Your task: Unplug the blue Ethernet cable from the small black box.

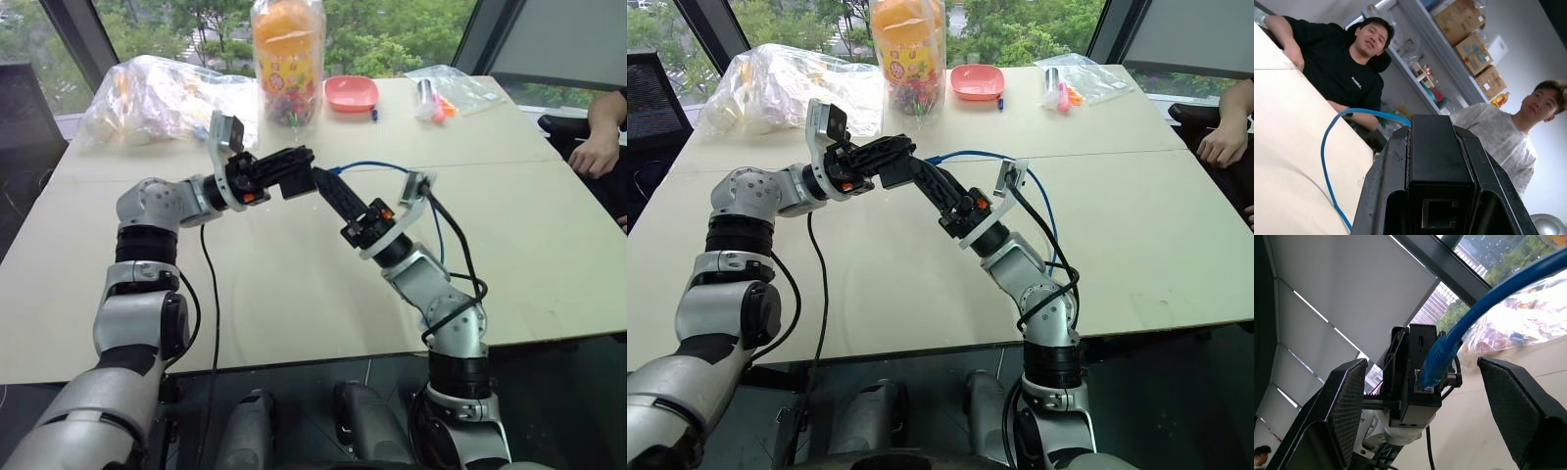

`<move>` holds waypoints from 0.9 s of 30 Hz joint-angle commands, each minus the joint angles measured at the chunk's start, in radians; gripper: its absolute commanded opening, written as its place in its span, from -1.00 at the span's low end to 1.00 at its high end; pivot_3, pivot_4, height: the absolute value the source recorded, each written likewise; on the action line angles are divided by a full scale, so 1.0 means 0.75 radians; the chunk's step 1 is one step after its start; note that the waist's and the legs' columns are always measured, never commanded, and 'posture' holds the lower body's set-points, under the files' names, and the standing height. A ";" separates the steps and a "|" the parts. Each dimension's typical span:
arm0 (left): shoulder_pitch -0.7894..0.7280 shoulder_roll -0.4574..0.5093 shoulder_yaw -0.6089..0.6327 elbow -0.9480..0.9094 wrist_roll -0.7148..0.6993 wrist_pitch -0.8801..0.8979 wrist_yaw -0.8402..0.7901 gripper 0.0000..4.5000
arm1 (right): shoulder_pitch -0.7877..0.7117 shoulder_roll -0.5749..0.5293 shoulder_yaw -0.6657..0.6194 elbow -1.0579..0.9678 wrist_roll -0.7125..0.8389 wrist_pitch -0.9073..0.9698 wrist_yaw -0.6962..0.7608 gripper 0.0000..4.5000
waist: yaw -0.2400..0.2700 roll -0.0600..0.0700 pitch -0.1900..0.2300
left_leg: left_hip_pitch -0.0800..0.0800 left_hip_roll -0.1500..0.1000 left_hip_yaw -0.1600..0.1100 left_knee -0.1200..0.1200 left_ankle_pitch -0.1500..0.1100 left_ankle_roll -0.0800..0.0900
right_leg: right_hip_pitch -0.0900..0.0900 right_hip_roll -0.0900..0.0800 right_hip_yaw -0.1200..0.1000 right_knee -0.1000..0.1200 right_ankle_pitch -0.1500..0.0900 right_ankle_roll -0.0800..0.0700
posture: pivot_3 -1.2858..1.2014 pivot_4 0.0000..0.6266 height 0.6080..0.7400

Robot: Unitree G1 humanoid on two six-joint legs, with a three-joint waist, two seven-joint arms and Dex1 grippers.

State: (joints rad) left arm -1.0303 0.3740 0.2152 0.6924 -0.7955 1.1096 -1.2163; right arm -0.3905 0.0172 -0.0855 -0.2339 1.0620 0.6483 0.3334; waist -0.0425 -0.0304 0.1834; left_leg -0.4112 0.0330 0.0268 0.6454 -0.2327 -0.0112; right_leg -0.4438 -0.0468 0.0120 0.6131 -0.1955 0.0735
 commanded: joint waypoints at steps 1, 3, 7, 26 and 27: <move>-0.040 0.004 0.027 -0.021 -0.013 -0.003 -0.001 -0.76 | -0.004 0.002 0.010 -0.049 -0.006 -0.020 0.019 0.67 | 0.000 0.000 0.000 | 0.000 0.000 0.000 0.000 0.000 0.000 | 0.000 0.000 0.000 0.000 0.000 0.000 | 0.03 -0.52 1.00; -0.038 0.006 0.026 -0.022 -0.013 -0.001 -0.002 -0.76 | -0.004 0.002 0.010 -0.043 -0.010 -0.023 0.022 0.67 | 0.000 0.000 0.000 | 0.000 0.000 0.000 0.000 0.000 0.000 | 0.000 0.000 0.000 0.000 0.000 0.000 | 0.03 -0.52 1.00; -0.031 0.009 0.024 -0.028 -0.012 0.002 -0.004 -0.76 | -0.003 0.011 0.004 -0.034 -0.014 -0.030 0.025 0.04 | 0.000 0.000 0.000 | 0.000 0.000 0.000 0.000 0.000 0.000 | 0.000 0.000 0.000 0.000 0.000 0.000 | 0.03 -0.52 1.00; 0.001 0.189 -0.024 0.032 0.085 -0.033 -0.094 -0.76 | -0.037 -0.075 -0.225 0.084 -0.130 -0.192 -0.107 -0.96 | 0.000 0.000 0.000 | 0.000 0.000 0.000 0.000 0.000 0.000 | 0.000 -0.001 0.000 0.000 0.000 0.000 | 0.03 -0.52 1.00; -0.001 0.215 -0.026 0.041 0.090 -0.031 -0.111 -0.76 | -0.045 -0.098 -0.256 0.101 -0.134 -0.205 -0.112 -0.96 | 0.001 0.000 0.000 | 0.000 0.000 0.000 0.000 0.000 0.000 | 0.000 -0.001 0.000 -0.001 0.000 0.000 | 0.03 -0.52 1.00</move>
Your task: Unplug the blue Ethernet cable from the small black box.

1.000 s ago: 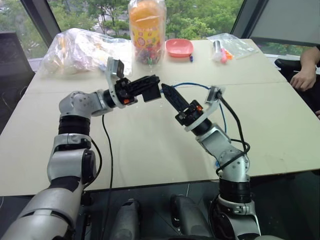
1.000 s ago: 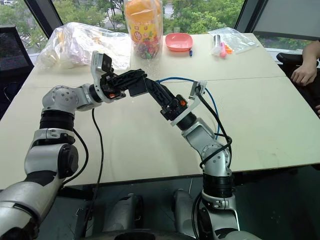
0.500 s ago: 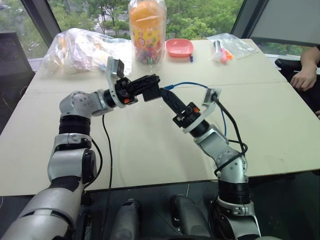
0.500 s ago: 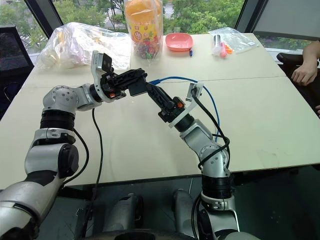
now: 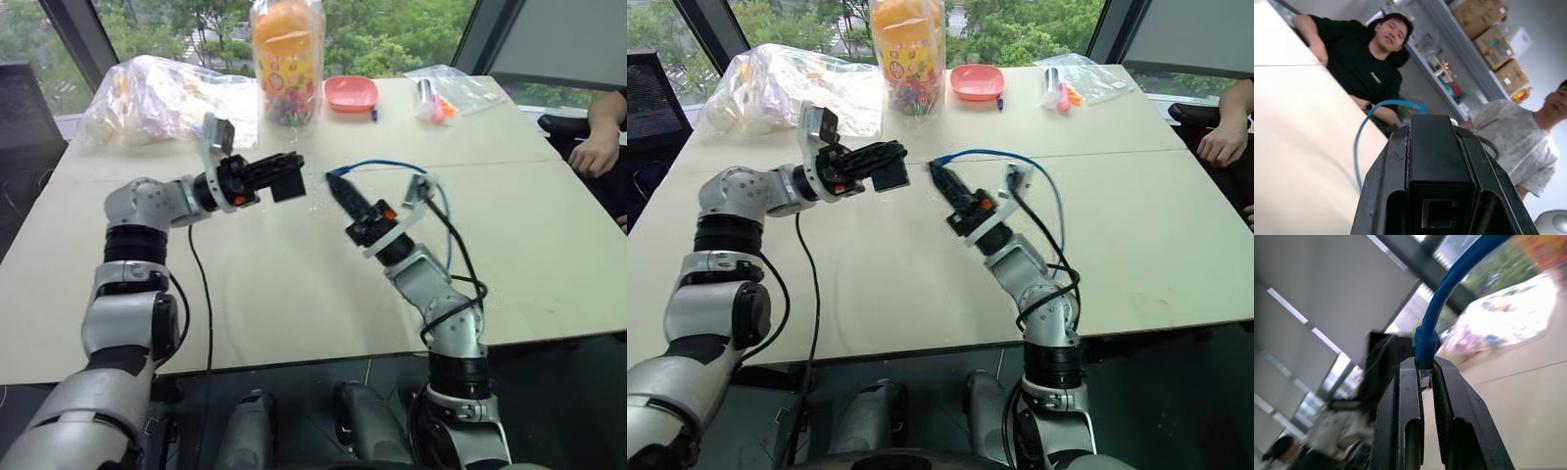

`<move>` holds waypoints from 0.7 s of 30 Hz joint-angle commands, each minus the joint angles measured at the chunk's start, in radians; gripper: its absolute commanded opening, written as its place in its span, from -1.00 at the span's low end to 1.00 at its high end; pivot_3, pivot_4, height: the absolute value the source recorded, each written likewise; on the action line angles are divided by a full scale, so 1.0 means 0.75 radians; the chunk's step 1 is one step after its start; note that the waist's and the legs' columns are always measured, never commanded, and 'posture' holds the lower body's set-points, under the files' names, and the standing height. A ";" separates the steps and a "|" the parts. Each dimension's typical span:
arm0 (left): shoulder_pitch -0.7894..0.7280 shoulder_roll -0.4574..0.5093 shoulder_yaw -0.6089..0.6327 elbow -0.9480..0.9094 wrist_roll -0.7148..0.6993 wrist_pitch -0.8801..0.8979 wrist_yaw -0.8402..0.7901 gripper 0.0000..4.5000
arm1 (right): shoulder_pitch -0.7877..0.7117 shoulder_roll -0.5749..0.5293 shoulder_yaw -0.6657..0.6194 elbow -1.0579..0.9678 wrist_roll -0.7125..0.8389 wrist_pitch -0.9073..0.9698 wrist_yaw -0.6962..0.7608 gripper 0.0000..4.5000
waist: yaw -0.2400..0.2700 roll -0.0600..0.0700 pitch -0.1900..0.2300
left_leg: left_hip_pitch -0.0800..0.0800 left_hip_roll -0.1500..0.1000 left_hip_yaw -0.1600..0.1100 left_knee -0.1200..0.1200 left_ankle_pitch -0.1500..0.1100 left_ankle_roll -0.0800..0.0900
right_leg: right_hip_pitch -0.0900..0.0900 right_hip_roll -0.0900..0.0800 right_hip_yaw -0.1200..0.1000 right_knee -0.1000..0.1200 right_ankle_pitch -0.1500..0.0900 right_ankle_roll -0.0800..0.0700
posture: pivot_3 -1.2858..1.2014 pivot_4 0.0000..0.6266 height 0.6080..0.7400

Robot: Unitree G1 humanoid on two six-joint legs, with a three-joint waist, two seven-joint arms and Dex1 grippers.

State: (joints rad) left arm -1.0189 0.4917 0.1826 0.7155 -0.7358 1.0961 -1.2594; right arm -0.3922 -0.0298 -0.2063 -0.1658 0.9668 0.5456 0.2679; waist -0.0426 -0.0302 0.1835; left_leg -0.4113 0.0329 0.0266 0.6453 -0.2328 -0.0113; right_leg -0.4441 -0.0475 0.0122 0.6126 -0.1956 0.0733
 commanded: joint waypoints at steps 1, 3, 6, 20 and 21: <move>-0.020 0.081 0.016 0.011 0.013 -0.009 -0.068 -0.76 | -0.048 -0.064 -0.120 0.023 -0.005 -0.071 -0.020 -0.96 | 0.002 0.000 0.001 | 0.000 0.000 0.000 0.000 0.000 0.000 | 0.000 0.000 0.000 0.000 0.000 0.000 | 0.03 -0.52 1.00; -0.030 0.100 0.012 0.014 0.024 -0.023 -0.072 -0.76 | -0.055 -0.106 -0.141 0.040 -0.004 -0.063 0.000 -0.96 | 0.002 0.001 0.001 | 0.000 0.000 0.000 -0.001 0.000 0.000 | 0.000 -0.001 0.000 -0.001 0.000 0.000 | 0.03 -0.52 1.00; -0.012 -0.013 -0.050 -0.029 0.191 -0.363 0.107 -0.76 | -0.147 -0.218 -0.110 0.168 -0.119 -0.023 -0.006 -0.96 | 0.006 0.001 0.001 | 0.000 0.000 0.000 -0.001 0.000 0.000 | 0.000 -0.002 0.000 -0.001 0.000 0.000 | 0.03 -0.52 1.00; 0.004 -0.430 -0.165 0.198 0.643 -1.410 0.638 -0.76 | -0.639 -0.512 0.122 1.143 -0.726 -0.058 0.119 -0.26 | 0.036 0.002 0.001 | -0.017 -0.001 0.011 0.001 -0.008 0.015 | -0.018 0.002 0.004 0.000 0.003 0.008 | 0.03 -0.52 1.00; 0.004 -0.445 -0.172 0.211 0.659 -1.443 0.649 -0.76 | -0.646 -0.512 0.118 1.159 -0.738 -0.068 0.133 -0.07 | 0.036 0.002 0.002 | -0.022 -0.001 0.012 0.002 -0.008 0.015 | -0.024 0.002 0.005 0.001 0.004 0.009 | 0.03 -0.52 1.00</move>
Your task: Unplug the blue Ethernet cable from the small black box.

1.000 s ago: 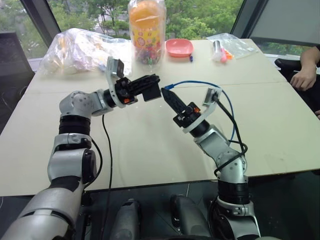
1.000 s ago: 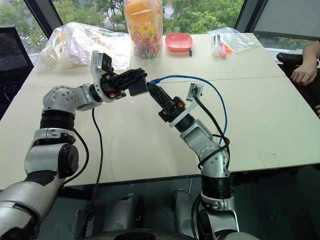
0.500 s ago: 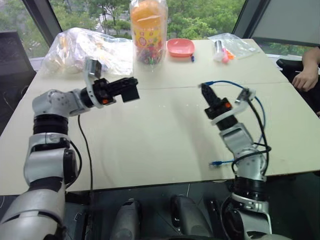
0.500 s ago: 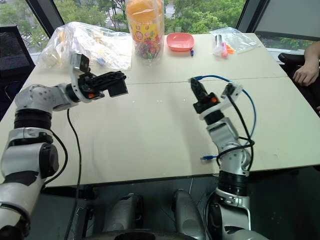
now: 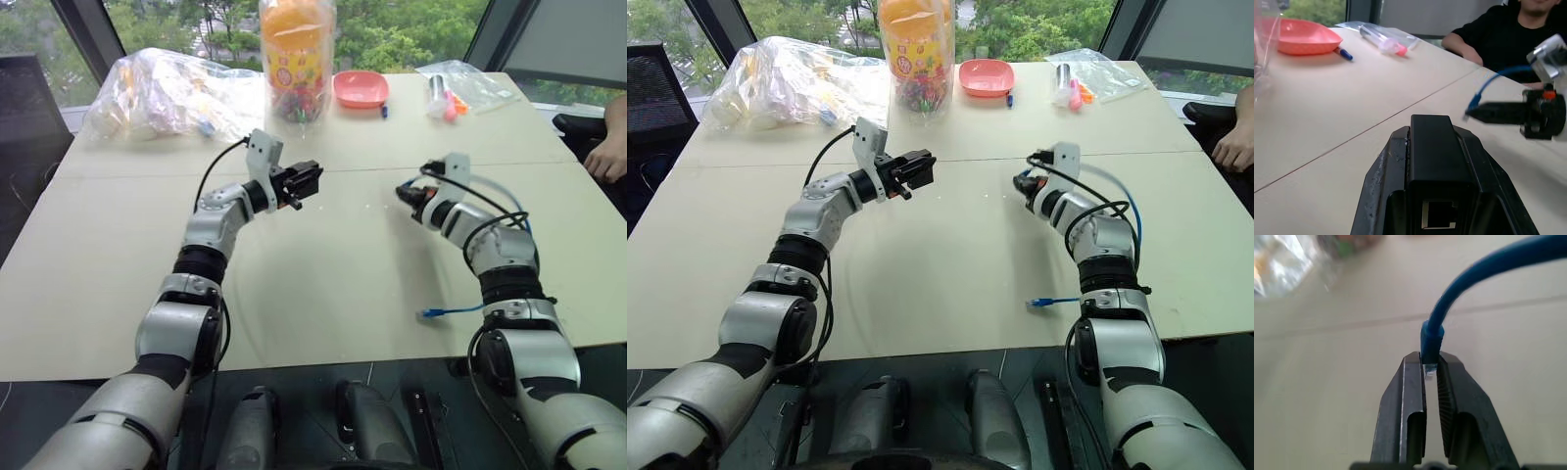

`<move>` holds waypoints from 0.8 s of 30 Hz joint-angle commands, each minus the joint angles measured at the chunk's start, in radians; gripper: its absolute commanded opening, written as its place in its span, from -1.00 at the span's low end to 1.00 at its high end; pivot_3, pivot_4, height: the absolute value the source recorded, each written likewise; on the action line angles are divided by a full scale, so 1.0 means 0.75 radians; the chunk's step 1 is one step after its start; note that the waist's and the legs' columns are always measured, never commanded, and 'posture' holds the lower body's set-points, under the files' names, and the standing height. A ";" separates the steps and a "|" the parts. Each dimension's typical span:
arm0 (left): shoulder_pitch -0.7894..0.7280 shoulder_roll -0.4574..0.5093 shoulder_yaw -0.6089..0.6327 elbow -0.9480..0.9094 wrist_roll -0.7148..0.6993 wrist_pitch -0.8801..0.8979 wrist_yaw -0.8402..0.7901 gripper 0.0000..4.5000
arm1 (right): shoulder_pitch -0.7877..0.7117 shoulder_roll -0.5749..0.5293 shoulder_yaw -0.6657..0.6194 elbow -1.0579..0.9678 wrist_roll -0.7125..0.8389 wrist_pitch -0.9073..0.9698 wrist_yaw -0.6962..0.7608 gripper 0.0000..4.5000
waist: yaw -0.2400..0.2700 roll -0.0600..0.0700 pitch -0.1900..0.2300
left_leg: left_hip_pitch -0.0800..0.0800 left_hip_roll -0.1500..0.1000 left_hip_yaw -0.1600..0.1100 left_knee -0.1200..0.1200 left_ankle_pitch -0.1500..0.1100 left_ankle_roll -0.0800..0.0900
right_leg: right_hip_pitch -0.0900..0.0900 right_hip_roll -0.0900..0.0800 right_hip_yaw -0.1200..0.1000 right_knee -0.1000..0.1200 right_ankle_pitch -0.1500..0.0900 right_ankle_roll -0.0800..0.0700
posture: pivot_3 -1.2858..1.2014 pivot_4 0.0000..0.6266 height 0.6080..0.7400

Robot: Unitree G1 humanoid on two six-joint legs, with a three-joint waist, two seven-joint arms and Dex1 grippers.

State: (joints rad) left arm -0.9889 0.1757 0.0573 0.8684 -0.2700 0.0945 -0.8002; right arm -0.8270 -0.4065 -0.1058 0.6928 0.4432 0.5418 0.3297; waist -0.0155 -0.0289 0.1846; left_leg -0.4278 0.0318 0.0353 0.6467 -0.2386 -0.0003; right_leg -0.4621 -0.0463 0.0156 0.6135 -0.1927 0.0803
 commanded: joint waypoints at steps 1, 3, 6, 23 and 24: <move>-0.038 -0.035 -0.006 0.020 0.047 -0.130 0.048 -0.76 | -0.071 -0.009 -0.020 0.023 -0.050 -0.071 0.058 0.18 | -0.001 0.000 0.000 | -0.001 0.000 0.000 0.001 0.000 0.000 | -0.001 0.000 0.000 0.000 0.001 0.001 | 0.03 -0.52 1.00; -0.044 -0.050 -0.003 0.047 0.059 -0.159 0.059 -0.76 | -0.062 -0.015 -0.016 0.001 -0.068 -0.069 0.090 0.63 | -0.001 0.000 0.000 | 0.000 0.000 0.002 0.002 0.000 0.000 | 0.000 0.000 0.002 -0.001 0.002 0.003 | 0.03 -0.52 1.00; -0.051 -0.073 -0.020 0.112 0.116 -0.258 0.111 -0.76 | 0.068 -0.040 0.001 -0.308 -0.006 0.090 0.182 0.99 | 0.001 0.000 0.000 | 0.000 0.000 0.003 0.003 0.000 0.000 | 0.002 0.000 0.003 -0.002 0.002 0.004 | 0.03 -0.52 1.00; -0.107 -0.107 -0.032 0.416 0.260 -0.472 0.225 0.91 | 0.554 0.020 -0.096 -1.208 0.212 0.288 0.184 1.00 | 0.004 0.000 0.000 | 0.003 0.000 0.001 0.008 0.000 0.000 | 0.005 0.001 0.003 -0.001 0.004 0.001 | 0.03 -0.52 1.00; -0.110 -0.099 -0.034 0.414 0.265 -0.462 0.227 0.98 | 0.556 0.016 -0.092 -1.209 0.206 0.281 0.189 1.00 | 0.004 0.000 0.000 | 0.003 0.000 0.001 0.008 0.000 0.000 | 0.005 0.001 0.003 -0.001 0.004 0.001 | 0.03 -0.52 1.00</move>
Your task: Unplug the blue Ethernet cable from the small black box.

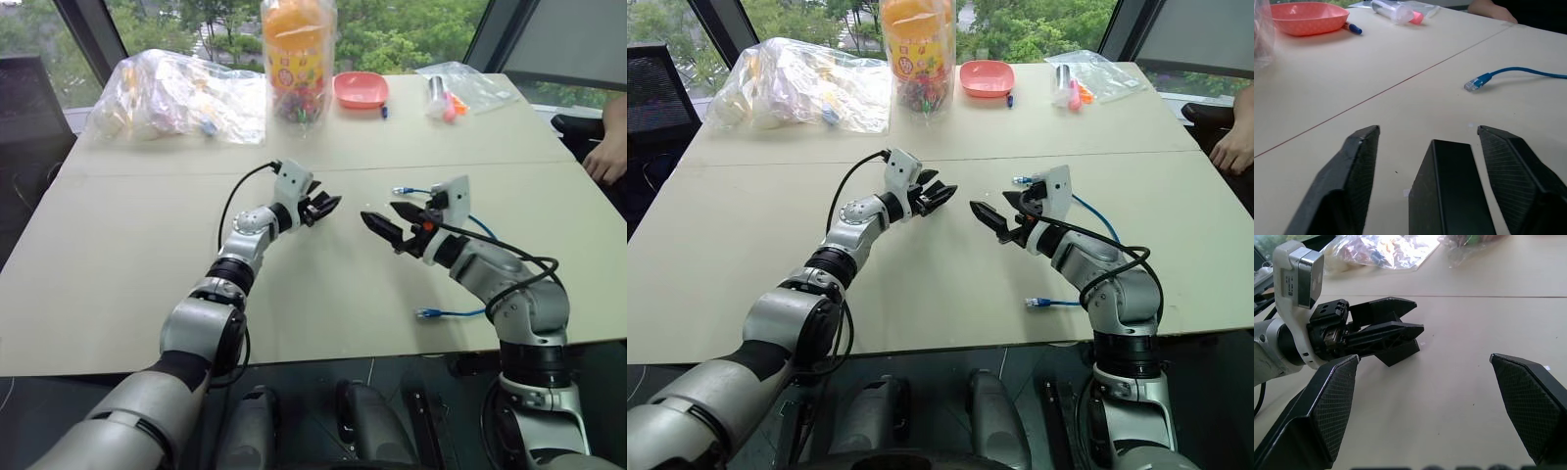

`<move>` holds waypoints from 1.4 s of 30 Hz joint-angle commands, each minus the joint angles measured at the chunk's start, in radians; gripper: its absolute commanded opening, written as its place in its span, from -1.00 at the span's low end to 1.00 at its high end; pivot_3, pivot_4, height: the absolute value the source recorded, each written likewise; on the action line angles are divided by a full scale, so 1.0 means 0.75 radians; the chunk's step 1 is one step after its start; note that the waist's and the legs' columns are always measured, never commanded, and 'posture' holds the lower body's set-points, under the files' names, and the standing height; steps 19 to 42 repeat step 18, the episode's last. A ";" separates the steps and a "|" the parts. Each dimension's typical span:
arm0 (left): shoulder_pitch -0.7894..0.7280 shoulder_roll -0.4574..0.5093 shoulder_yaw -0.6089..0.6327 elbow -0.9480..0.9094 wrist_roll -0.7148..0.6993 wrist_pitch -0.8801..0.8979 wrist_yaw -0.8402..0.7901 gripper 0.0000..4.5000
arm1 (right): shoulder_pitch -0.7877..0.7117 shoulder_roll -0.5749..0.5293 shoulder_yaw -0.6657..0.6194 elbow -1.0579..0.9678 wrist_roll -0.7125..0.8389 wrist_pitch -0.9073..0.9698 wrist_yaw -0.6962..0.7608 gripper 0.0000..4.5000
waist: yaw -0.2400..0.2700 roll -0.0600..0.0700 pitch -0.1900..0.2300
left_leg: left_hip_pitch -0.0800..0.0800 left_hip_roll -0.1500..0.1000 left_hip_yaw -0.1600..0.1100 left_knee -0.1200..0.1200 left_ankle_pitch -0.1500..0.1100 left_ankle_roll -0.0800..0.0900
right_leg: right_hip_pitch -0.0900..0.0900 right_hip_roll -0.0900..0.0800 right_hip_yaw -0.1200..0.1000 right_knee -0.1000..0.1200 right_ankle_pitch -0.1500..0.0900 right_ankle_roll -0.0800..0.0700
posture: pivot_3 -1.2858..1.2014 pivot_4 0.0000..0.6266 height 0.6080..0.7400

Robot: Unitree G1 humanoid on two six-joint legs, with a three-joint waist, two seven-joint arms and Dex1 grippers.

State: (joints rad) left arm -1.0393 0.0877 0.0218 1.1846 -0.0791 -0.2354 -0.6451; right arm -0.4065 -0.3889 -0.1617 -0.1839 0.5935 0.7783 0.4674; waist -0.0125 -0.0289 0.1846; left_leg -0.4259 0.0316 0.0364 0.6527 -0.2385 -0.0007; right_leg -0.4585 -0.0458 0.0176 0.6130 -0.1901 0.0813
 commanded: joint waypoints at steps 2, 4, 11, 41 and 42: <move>-0.044 0.075 0.023 -0.113 -0.023 0.074 -0.072 0.98 | 0.010 -0.032 -0.020 -0.055 0.004 -0.045 0.034 1.00 | 0.000 0.000 0.000 | 0.000 0.000 0.000 0.000 0.000 0.000 | 0.000 0.000 0.000 0.000 0.000 0.001 | 0.03 -0.52 1.00; -0.017 0.139 0.035 -0.292 -0.083 0.210 -0.194 0.98 | 0.033 -0.062 -0.033 -0.084 0.020 -0.050 0.069 1.00 | -0.001 0.000 0.000 | -0.001 0.000 0.000 -0.001 0.000 0.000 | -0.001 0.000 0.000 0.000 0.000 0.001 | 0.03 -0.52 1.00; 0.355 0.443 0.089 -1.252 -0.406 1.067 -0.348 0.98 | 0.162 -0.144 -0.087 -0.179 0.078 -0.063 0.167 1.00 | -0.013 0.001 -0.001 | 0.001 0.001 0.000 -0.004 0.000 0.000 | -0.001 0.001 0.001 0.002 0.000 0.001 | 0.03 -0.52 1.00; 0.771 0.658 0.262 -1.832 -0.683 1.556 -0.254 0.98 | 0.273 -0.172 -0.102 -0.124 -0.027 -0.202 0.165 1.00 | -0.003 0.001 0.000 | 0.003 0.002 0.000 -0.001 0.001 -0.001 | 0.000 0.000 0.001 0.003 -0.003 -0.005 | 0.03 -0.52 1.00; 0.771 0.658 0.262 -1.832 -0.683 1.556 -0.254 0.98 | 0.273 -0.172 -0.102 -0.124 -0.027 -0.202 0.165 1.00 | -0.003 0.001 0.000 | 0.003 0.002 0.000 -0.001 0.001 -0.001 | 0.000 0.000 0.001 0.003 -0.003 -0.005 | 0.03 -0.52 1.00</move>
